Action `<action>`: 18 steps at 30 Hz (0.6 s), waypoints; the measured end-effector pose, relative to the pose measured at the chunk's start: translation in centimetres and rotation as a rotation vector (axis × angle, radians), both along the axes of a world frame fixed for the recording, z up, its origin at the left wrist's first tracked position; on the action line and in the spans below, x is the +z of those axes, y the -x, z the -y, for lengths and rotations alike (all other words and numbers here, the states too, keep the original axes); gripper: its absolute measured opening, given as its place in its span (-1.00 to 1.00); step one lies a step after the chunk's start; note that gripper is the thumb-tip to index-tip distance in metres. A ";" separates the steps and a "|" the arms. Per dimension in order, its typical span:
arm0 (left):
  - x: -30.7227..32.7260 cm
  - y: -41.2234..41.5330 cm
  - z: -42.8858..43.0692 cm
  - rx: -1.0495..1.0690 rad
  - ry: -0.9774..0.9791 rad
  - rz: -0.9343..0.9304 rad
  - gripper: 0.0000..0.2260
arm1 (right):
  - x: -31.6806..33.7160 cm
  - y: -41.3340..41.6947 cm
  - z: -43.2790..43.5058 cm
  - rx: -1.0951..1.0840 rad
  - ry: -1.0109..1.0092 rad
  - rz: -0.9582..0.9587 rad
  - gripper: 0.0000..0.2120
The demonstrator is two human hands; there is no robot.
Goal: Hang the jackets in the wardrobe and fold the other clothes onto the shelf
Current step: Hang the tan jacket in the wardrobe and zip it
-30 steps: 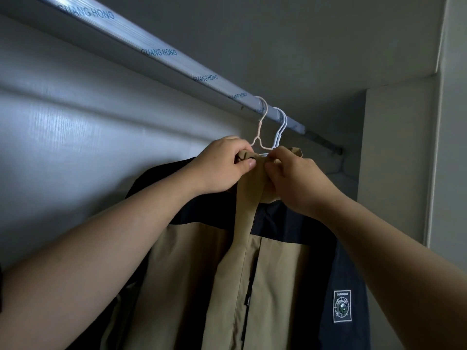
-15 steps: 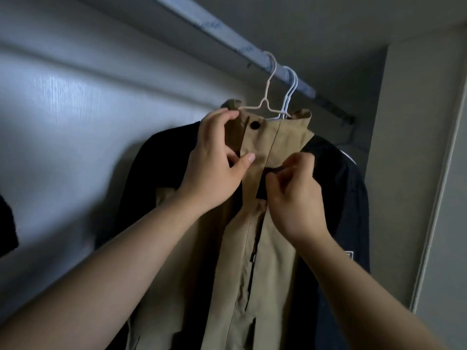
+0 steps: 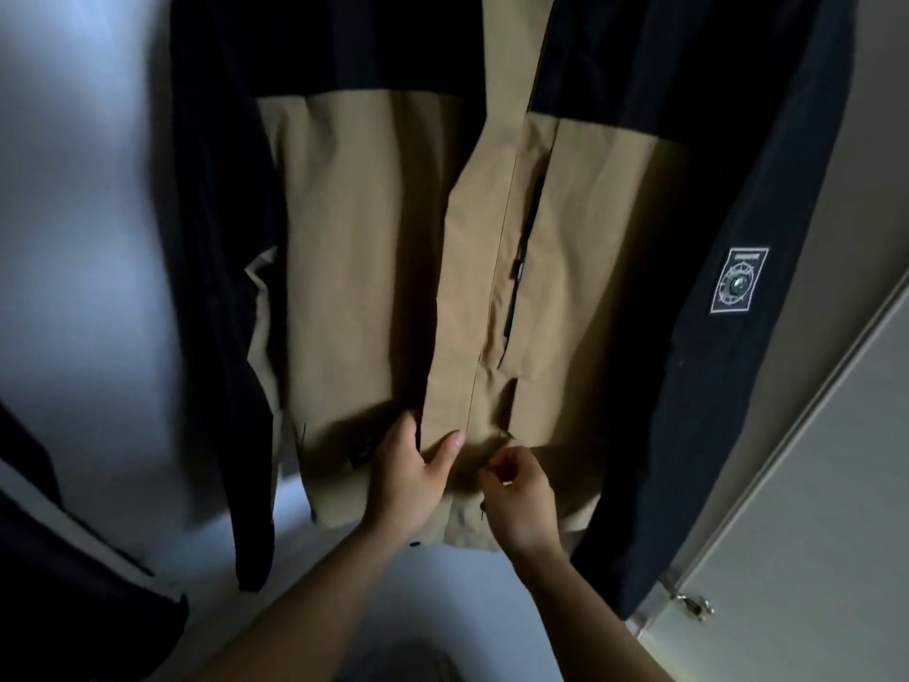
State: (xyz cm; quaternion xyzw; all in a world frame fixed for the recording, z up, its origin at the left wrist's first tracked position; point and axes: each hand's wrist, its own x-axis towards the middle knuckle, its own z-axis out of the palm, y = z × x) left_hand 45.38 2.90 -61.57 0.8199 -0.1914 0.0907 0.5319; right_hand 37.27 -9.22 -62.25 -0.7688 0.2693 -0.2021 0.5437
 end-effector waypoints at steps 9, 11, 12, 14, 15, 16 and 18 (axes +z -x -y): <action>-7.2 -0.6 -1.1 -0.203 -0.364 -0.356 -0.76 | -7.5 0.3 -1.1 -0.095 -1.028 -0.394 -0.87; -7.9 -0.3 -1.3 -0.260 -0.383 -0.392 -0.82 | -8.5 0.4 -1.3 -0.124 -1.212 -0.365 -0.81; -8.2 -0.2 -1.4 -0.270 -0.395 -0.401 -0.87 | -9.0 0.5 -1.5 -0.137 -1.280 -0.323 -0.79; -8.6 -0.2 -1.7 -0.291 -0.436 -0.414 -0.89 | -9.9 0.4 -2.1 -0.146 -1.382 -0.199 -0.74; -8.8 -0.2 -1.9 -0.303 -0.450 -0.419 -0.85 | -10.3 0.4 -2.3 -0.141 -1.417 -0.135 -0.72; -8.9 -0.3 -2.1 -0.314 -0.453 -0.422 -0.80 | -10.7 0.4 -2.6 -0.129 -1.440 -0.083 -0.72; -9.3 -0.4 -2.5 -0.313 -0.416 -0.448 -0.78 | -11.2 0.4 -2.9 -0.093 -1.441 -0.036 -0.77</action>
